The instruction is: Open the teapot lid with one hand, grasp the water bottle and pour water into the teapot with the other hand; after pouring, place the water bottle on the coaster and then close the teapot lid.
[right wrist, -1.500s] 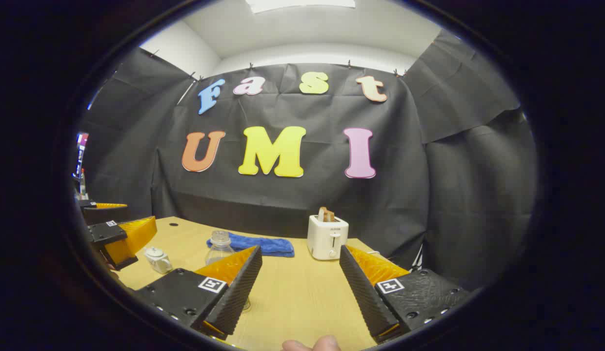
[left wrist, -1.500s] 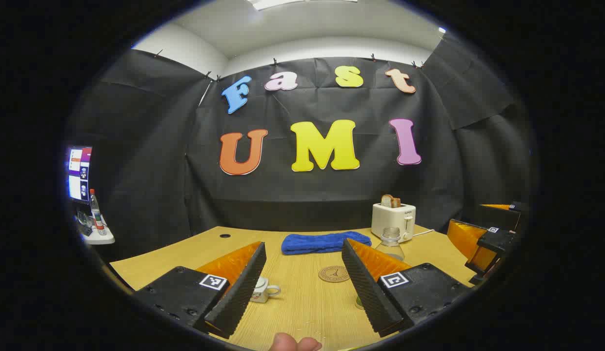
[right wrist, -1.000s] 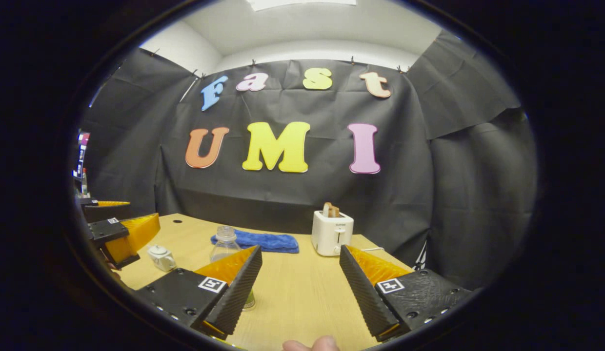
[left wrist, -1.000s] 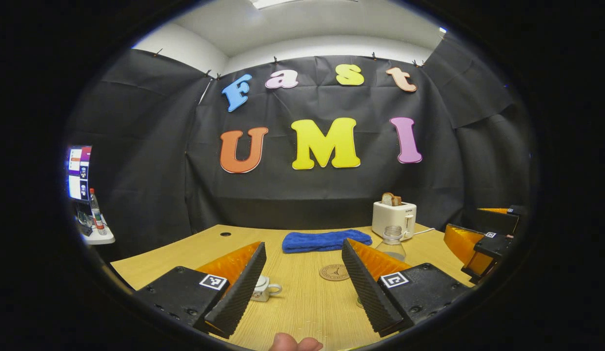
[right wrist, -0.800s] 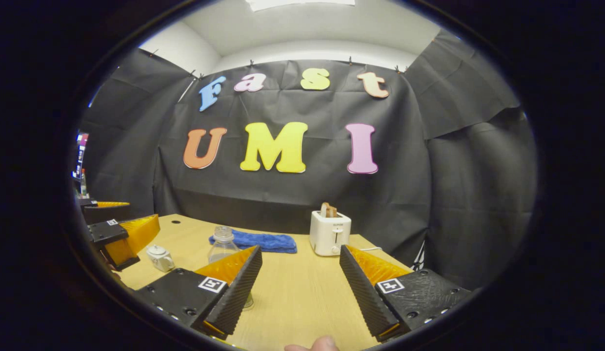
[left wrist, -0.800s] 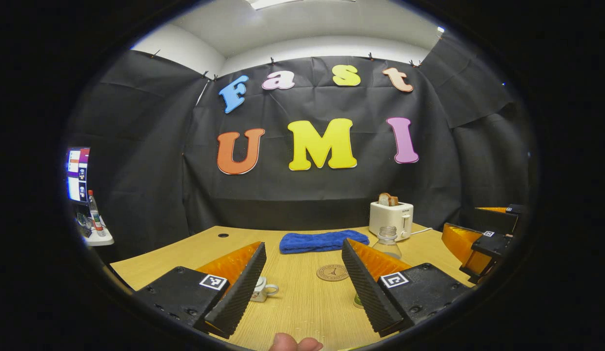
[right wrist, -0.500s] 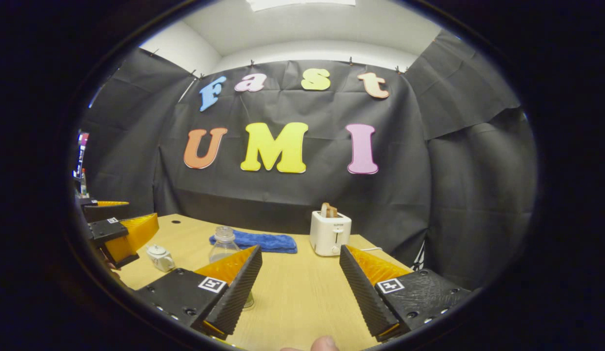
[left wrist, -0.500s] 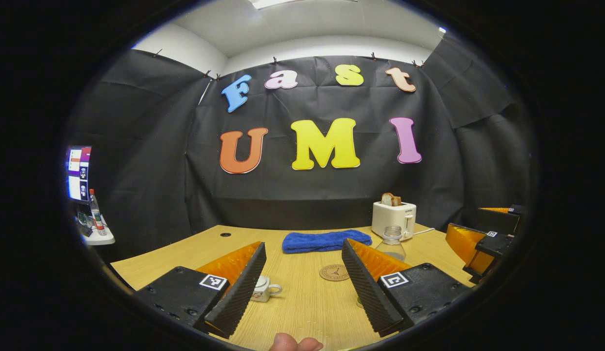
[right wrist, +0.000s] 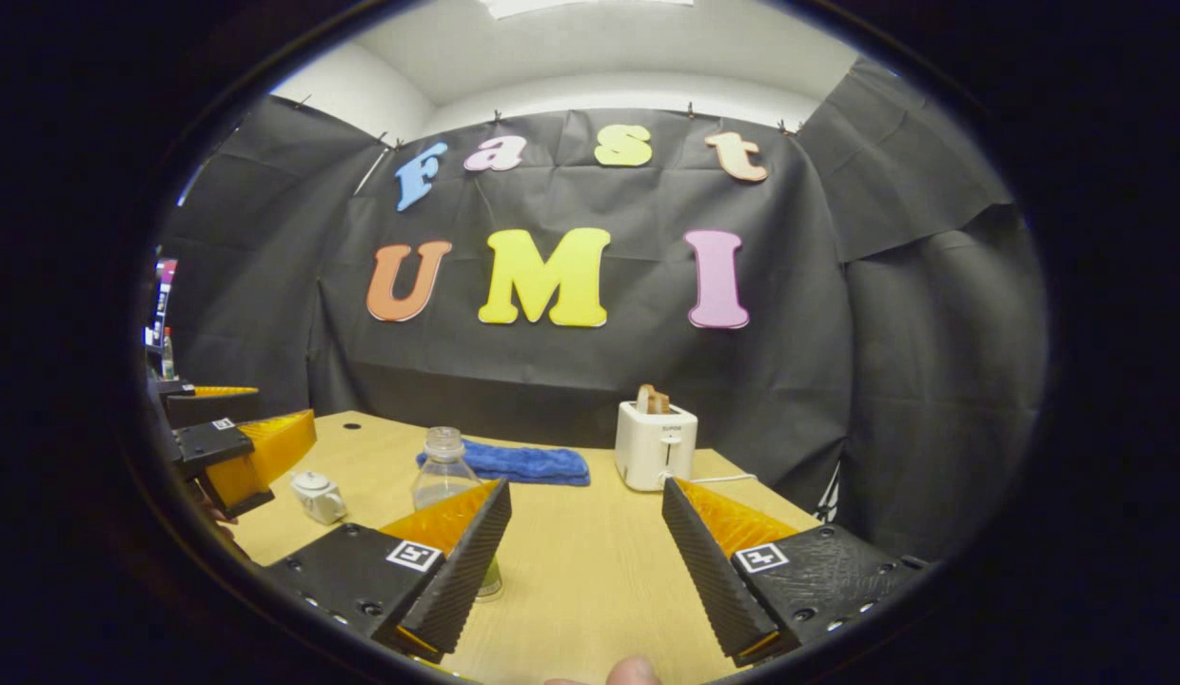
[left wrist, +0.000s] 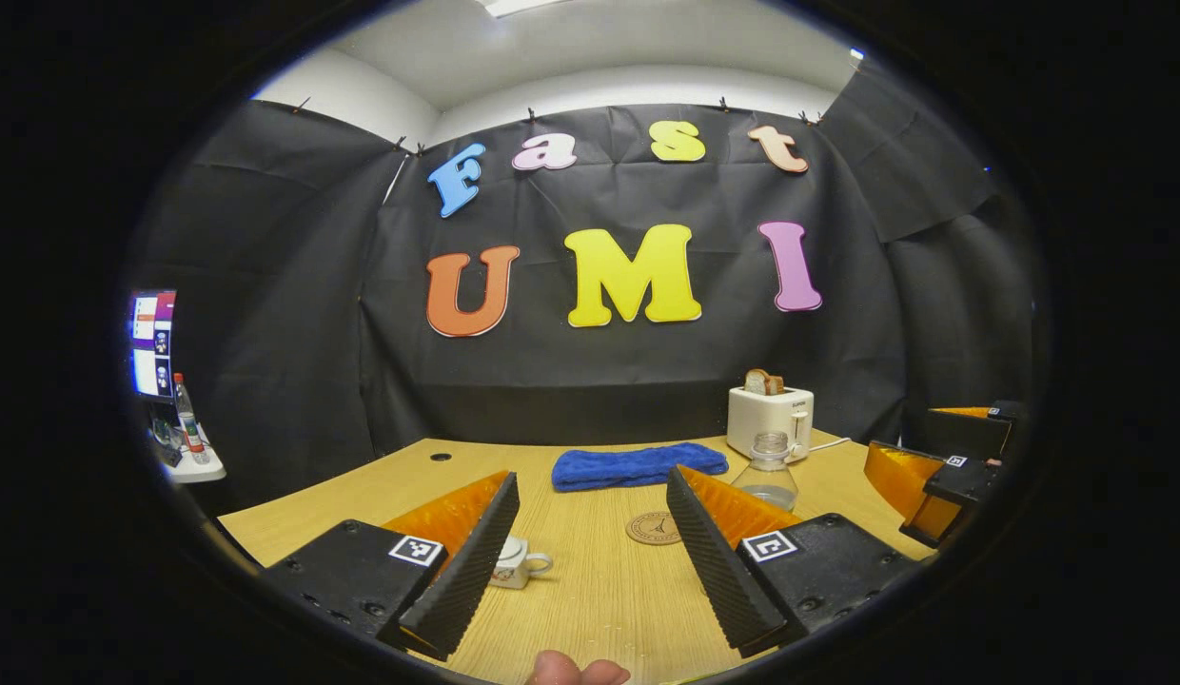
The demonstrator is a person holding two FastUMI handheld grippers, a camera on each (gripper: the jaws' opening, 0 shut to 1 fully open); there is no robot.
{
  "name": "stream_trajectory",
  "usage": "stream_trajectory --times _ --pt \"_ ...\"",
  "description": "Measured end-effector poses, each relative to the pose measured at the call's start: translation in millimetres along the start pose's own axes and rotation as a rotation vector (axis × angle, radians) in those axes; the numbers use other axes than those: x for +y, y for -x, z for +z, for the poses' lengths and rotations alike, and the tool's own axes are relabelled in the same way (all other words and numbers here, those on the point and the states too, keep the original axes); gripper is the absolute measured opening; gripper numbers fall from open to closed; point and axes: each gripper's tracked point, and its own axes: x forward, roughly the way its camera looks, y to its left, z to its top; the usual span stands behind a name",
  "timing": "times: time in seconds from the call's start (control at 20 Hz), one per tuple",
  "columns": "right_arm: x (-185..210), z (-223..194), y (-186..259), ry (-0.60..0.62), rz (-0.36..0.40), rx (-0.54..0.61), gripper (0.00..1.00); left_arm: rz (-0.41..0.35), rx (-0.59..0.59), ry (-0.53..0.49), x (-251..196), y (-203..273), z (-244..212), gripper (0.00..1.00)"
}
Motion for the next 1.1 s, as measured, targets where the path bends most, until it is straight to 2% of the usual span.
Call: stream_trajectory --times 0.05,0.4,0.55,0.8,0.9,1.05,1.1 --pt "-1 0 -1 -0.002 0.003 -0.001 0.94 0.003 0.000 0.003 4 0 -2 0.98" --pt "-8 -25 -10 -0.024 0.021 0.034 0.98 0.036 0.058 -0.026 40 -5 -42 0.98" --pt "-12 -38 -14 -0.039 0.032 0.074 0.98 0.068 0.092 -0.028 61 -18 -64 0.98" --pt "-21 -46 -17 -0.044 0.024 0.094 0.96 0.076 0.129 0.024 87 -55 -85 0.98" --pt "-27 -48 -21 -0.046 0.013 0.100 0.96 0.073 0.160 0.025 92 -69 -92 0.95" --pt "-31 -51 -25 -0.047 0.003 0.112 0.98 0.076 0.215 0.012 99 -86 -110 0.83" --pt "-31 -52 -27 -0.046 -0.001 0.114 0.96 0.072 0.233 0.015 99 -90 -114 0.81"
